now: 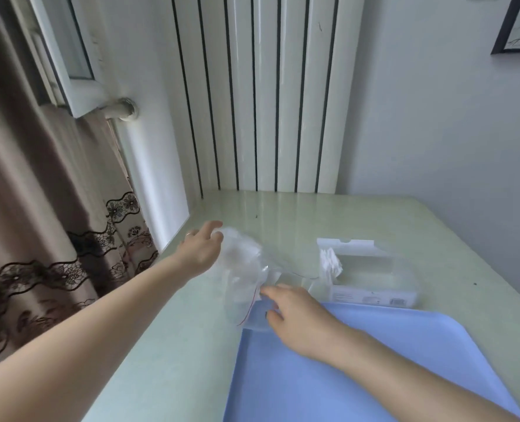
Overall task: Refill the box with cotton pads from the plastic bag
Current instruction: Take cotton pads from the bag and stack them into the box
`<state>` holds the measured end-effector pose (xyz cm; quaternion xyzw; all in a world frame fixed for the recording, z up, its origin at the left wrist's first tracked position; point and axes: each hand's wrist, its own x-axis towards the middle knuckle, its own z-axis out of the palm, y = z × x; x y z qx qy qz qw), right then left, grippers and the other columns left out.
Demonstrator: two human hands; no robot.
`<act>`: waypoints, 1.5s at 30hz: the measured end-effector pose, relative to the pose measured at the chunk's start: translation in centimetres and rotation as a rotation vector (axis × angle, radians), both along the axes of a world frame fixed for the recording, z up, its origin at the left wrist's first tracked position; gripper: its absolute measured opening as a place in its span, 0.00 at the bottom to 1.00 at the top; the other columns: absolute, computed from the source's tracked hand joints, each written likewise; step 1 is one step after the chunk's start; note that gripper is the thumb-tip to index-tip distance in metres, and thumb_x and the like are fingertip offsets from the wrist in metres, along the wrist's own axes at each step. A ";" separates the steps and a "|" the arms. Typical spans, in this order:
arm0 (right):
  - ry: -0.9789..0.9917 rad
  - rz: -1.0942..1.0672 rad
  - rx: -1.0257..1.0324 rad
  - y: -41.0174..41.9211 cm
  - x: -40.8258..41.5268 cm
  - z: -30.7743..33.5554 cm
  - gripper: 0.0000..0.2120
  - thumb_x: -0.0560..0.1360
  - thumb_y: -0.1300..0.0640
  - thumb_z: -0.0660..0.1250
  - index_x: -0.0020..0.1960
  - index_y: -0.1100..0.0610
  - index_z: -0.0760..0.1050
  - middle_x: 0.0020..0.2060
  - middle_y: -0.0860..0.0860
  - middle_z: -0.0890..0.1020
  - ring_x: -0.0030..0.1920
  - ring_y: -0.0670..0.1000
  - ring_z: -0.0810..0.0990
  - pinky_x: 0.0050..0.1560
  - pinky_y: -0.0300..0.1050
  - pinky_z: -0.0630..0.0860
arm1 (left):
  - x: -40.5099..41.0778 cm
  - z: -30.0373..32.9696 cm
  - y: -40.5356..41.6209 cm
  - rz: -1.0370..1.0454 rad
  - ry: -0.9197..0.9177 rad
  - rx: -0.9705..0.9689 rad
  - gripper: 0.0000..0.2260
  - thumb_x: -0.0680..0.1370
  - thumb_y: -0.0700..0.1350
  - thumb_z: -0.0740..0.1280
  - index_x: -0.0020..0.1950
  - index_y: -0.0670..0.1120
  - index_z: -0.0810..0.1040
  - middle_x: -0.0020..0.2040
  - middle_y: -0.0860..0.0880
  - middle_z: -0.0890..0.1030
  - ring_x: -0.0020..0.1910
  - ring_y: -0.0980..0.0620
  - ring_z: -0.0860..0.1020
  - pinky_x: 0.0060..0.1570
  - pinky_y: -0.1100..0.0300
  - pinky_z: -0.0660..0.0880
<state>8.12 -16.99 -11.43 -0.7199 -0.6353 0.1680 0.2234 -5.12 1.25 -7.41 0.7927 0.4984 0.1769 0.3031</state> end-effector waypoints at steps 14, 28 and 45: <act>0.636 -0.306 0.251 7.8 0.2 -2.7 0.19 0.76 0.55 0.65 0.64 0.39 0.74 0.60 0.49 0.79 0.59 0.47 0.80 0.65 0.49 0.75 | -0.3 -2.4 1.7 0.151 -0.113 -0.179 0.12 0.81 0.52 0.57 0.59 0.46 0.66 0.61 0.46 0.64 0.44 0.50 0.72 0.57 0.49 0.78; 0.639 -0.486 0.125 10.3 -0.6 -1.3 0.06 0.74 0.57 0.69 0.46 0.50 0.72 0.35 0.47 0.78 0.39 0.53 0.78 0.41 0.40 0.75 | 0.2 -2.5 1.5 0.105 -0.080 -0.214 0.12 0.80 0.48 0.60 0.61 0.49 0.62 0.68 0.43 0.58 0.43 0.44 0.77 0.56 0.51 0.79; 0.941 -0.546 0.107 10.1 -0.2 -1.2 0.02 0.78 0.61 0.66 0.49 0.54 0.75 0.40 0.47 0.82 0.42 0.50 0.80 0.45 0.42 0.76 | 1.1 -2.0 0.6 0.080 -0.070 -0.194 0.12 0.81 0.45 0.60 0.62 0.47 0.63 0.64 0.43 0.59 0.44 0.42 0.82 0.55 0.52 0.79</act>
